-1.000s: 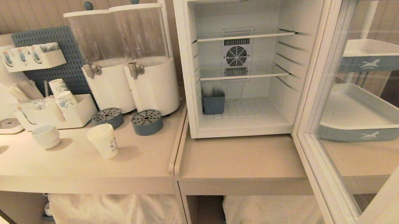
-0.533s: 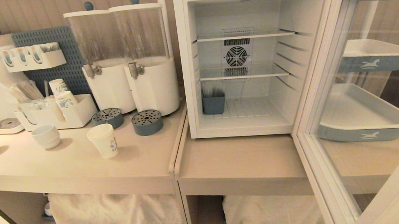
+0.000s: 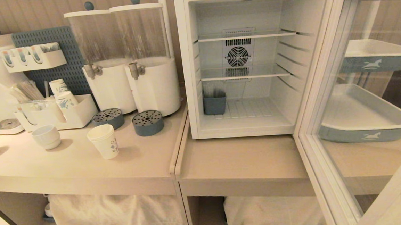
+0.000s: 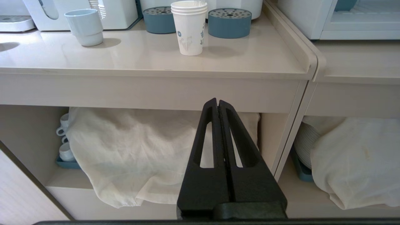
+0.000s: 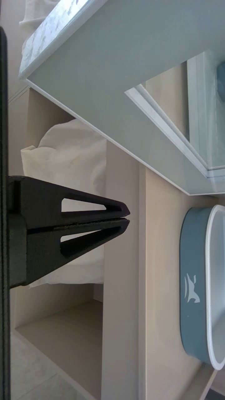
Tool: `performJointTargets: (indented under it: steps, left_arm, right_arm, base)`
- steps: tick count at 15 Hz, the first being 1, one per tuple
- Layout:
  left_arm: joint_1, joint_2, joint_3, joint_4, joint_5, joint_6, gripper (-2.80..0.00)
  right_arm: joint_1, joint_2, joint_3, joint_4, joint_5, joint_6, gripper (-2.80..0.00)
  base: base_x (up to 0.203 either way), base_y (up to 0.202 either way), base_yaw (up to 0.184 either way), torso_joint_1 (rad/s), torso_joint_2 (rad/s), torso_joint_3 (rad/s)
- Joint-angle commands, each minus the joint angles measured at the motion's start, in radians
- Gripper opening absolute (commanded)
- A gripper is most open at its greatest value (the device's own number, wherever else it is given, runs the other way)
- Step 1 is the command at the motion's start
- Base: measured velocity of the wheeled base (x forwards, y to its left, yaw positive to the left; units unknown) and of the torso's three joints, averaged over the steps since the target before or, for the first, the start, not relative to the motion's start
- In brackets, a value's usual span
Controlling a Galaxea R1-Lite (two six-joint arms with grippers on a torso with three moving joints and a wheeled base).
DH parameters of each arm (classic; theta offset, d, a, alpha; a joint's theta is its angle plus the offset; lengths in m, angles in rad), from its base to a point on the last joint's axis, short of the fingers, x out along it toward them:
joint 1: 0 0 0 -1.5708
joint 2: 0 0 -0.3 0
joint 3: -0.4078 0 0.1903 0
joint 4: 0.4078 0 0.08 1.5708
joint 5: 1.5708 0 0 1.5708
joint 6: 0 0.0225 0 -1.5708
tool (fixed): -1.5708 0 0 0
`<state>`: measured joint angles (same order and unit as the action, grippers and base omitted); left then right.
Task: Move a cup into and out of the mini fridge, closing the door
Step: Put the paper cup in the freezer
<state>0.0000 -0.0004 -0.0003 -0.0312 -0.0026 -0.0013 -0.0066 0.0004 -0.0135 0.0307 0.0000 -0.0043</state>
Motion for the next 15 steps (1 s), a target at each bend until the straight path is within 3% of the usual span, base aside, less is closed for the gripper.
performJointTargets:
  steps: [1, 15]
  left_arm:
    - [0.000, 0.000, 0.011, -0.001, 0.000, -0.002, -2.80]
    - [0.000, 0.000, 0.014, -0.010, -0.002, -0.012, -2.80]
  right_arm:
    - [0.000, 0.001, 0.001, -0.002, 0.000, 0.000, -2.80]
    - [0.000, 0.001, 0.001, -0.002, 0.000, 0.000, -2.80]
  base:
    - [0.000, 0.000, 0.000, 0.000, 0.00, 0.000]
    - [0.000, 0.000, 0.000, 0.000, 0.00, 0.000]
